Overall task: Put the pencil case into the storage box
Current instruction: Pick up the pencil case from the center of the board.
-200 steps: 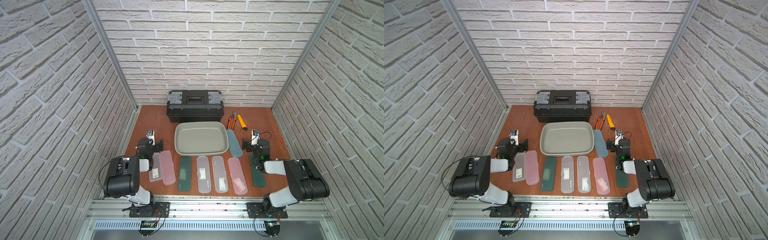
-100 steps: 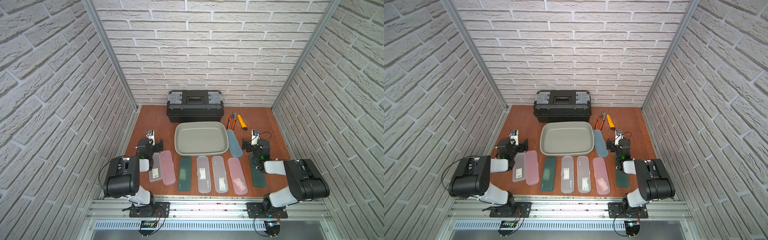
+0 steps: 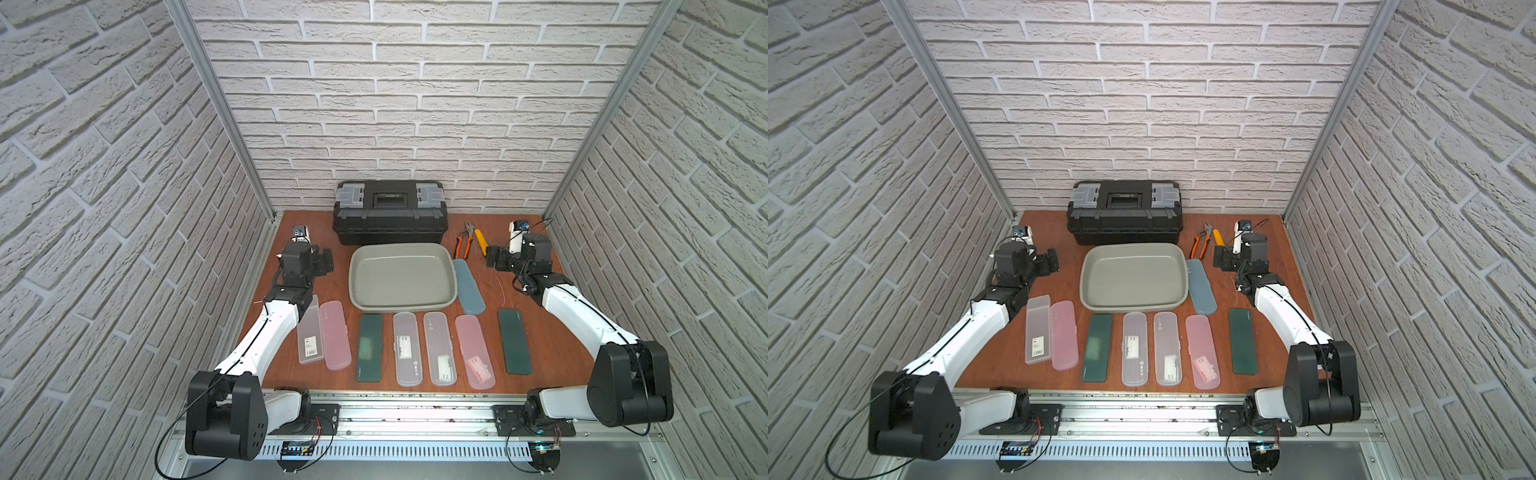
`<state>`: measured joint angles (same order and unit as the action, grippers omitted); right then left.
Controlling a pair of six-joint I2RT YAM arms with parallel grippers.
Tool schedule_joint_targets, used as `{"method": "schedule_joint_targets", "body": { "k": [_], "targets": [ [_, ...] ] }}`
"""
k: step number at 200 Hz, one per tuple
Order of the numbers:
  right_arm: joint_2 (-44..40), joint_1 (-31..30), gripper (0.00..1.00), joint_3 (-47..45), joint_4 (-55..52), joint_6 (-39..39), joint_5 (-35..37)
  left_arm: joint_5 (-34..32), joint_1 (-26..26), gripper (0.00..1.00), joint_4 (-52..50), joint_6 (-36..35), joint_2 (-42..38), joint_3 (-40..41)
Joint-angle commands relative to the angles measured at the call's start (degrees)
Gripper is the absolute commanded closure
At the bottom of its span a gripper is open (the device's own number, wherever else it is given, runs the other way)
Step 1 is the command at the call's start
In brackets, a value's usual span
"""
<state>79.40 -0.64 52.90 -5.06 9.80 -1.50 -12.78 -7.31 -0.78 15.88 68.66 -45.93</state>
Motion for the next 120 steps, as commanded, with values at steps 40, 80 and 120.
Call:
{"method": "schedule_joint_targets", "body": {
  "k": [40,80,120],
  "targets": [
    [3.9,-4.3,0.07,-2.3,-19.9,5.2,-6.9,4.6,-4.3,0.01,-11.6,7.6,-9.4,1.1],
    [8.5,-6.7,0.07,-0.9,-21.2,4.1,-5.5,5.2,-4.3,0.02,-11.5,7.6,-12.2,1.7],
    [12.8,-7.1,0.07,1.5,-22.0,3.9,-4.9,7.1,-4.3,0.02,-13.0,7.4,-11.3,0.0]
  ]
}}
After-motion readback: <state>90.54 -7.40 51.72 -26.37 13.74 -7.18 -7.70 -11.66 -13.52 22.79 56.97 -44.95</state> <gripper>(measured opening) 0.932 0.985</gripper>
